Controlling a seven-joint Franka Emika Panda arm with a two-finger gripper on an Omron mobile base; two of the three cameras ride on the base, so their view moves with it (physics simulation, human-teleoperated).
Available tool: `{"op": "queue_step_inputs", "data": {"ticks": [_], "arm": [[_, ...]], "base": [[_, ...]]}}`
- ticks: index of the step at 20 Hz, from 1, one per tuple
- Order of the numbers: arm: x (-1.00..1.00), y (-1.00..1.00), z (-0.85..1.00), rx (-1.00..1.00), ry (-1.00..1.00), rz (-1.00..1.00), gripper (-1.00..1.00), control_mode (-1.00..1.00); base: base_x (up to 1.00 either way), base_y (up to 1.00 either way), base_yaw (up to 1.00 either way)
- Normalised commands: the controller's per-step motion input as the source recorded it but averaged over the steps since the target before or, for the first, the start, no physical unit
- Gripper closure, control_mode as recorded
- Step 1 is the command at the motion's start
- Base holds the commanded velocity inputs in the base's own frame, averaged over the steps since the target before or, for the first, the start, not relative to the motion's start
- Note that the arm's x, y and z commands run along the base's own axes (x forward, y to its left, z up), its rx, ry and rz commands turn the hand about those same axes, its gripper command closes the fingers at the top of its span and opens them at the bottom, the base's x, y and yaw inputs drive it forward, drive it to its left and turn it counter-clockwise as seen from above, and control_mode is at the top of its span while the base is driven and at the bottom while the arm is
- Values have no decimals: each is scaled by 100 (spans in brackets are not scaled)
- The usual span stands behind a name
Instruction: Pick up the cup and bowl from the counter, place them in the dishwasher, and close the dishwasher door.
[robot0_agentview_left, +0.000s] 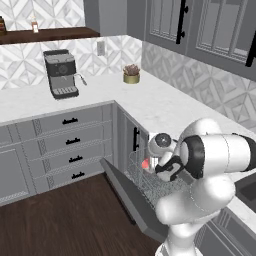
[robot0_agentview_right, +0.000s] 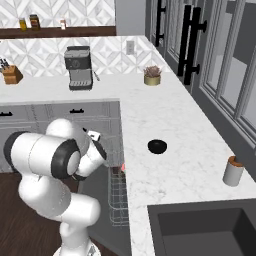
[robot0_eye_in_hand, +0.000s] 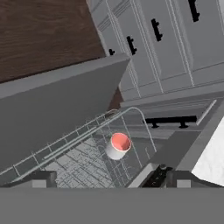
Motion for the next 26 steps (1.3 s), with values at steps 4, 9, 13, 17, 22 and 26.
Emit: {"op": "queue_step_inputs", "data": {"ticks": [4,9,13,17,22,26], "arm": [[0,24,100,27,-9,-43,-100,-100],[-13,-4,100,54,18,-53,-100,-100],[-1,-17,100,37,19,-56,-100,-100],[0,-32,73,16,31,-42,-100,-100],[3,-57,-22,0,25,-23,-100,-100],[14,-56,-48,0,11,-13,-100,-100]], "base": [[0,0,0],[0,0,0],[0,0,0],[0,0,0],[0,0,0],[0,0,0]]}}
